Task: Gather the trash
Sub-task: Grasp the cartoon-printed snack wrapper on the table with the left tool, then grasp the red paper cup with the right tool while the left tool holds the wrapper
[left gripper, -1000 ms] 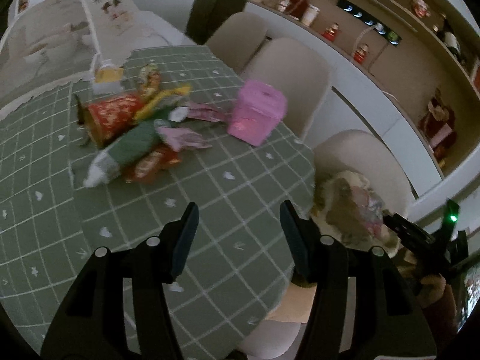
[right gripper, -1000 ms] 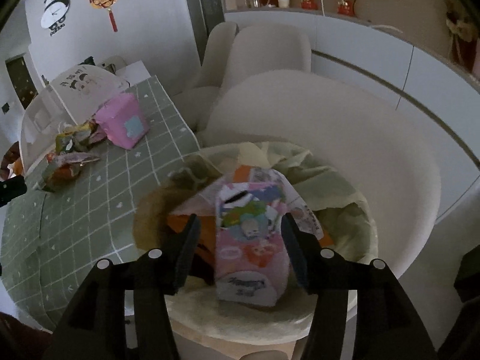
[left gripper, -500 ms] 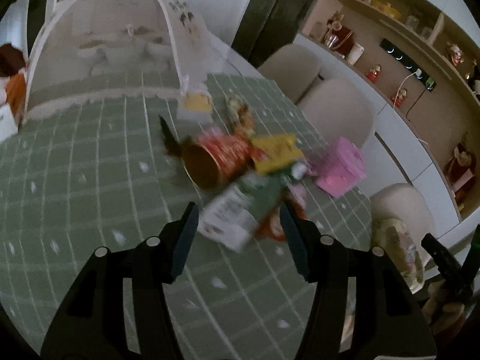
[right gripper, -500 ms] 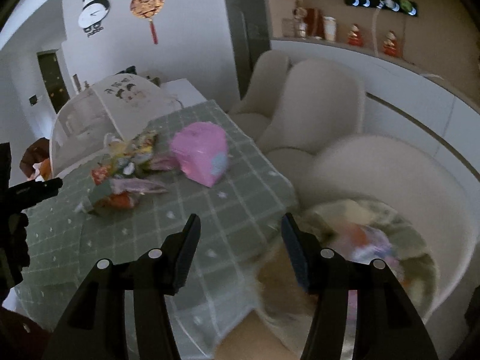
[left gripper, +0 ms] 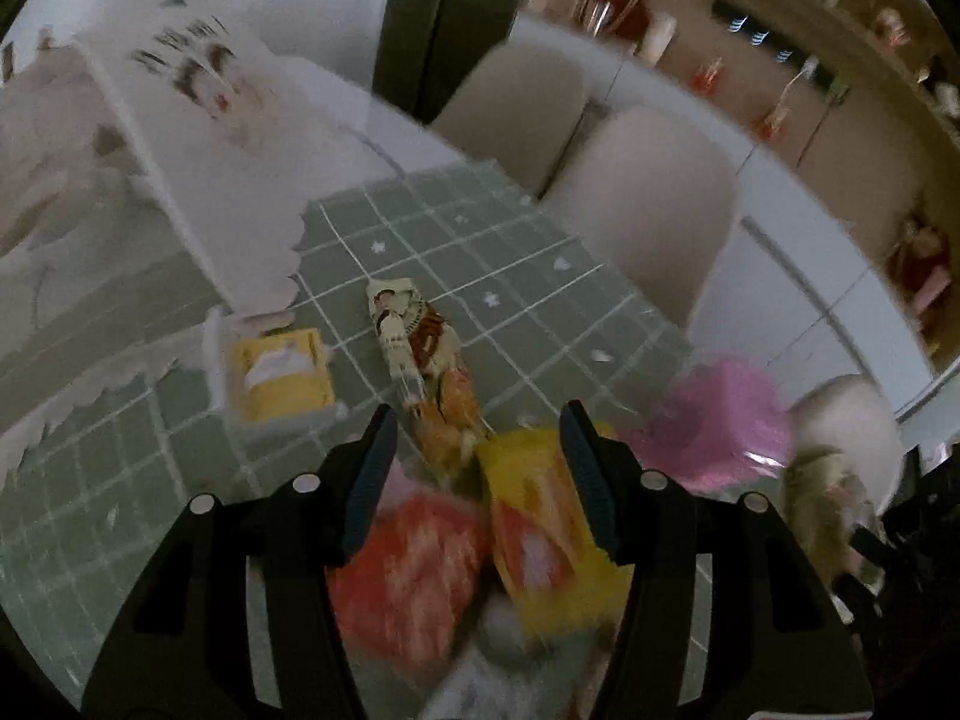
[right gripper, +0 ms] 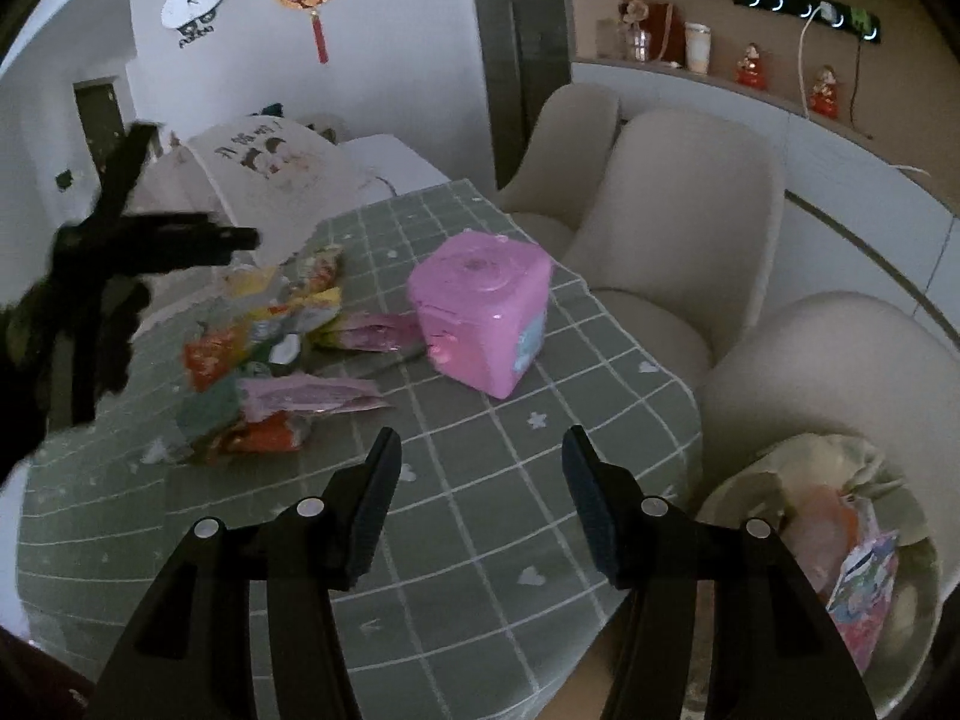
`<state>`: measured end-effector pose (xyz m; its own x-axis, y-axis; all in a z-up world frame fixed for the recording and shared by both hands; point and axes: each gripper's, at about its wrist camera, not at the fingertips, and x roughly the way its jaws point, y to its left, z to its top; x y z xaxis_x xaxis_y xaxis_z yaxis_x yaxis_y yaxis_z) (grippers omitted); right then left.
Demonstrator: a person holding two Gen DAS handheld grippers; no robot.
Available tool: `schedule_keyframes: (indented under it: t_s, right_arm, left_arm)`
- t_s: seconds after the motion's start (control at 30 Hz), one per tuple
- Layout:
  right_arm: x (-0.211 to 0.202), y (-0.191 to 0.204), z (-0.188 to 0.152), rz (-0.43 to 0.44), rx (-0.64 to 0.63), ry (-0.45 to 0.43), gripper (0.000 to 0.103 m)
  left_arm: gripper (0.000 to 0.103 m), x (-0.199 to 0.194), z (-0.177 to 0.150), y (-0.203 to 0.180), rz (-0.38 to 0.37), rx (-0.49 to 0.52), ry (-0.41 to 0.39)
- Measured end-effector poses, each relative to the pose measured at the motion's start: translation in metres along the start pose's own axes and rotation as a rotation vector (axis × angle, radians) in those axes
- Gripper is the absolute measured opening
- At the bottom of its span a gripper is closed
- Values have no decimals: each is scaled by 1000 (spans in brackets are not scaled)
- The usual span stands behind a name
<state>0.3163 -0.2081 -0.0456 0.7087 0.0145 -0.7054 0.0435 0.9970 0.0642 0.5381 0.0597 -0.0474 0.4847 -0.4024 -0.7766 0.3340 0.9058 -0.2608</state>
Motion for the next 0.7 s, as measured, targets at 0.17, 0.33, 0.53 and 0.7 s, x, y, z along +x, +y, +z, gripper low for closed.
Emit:
schedule_keyframes:
  t_s: [0.17, 0.33, 0.53, 0.7]
  right_arm:
    - [11, -16, -1, -66, 47, -40, 53]
    - [31, -28, 1, -62, 96, -28, 53]
    - [44, -16, 2, -41, 36, -2, 53]
    - [47, -4, 5, 32, 30, 10, 53]
  left_arm:
    - [54, 74, 28, 17, 110, -103, 143]
    - [45, 107, 24, 29, 106, -188, 220]
    - [30, 92, 14, 23, 40, -193, 195]
    - [29, 44, -10, 14, -41, -185, 162]
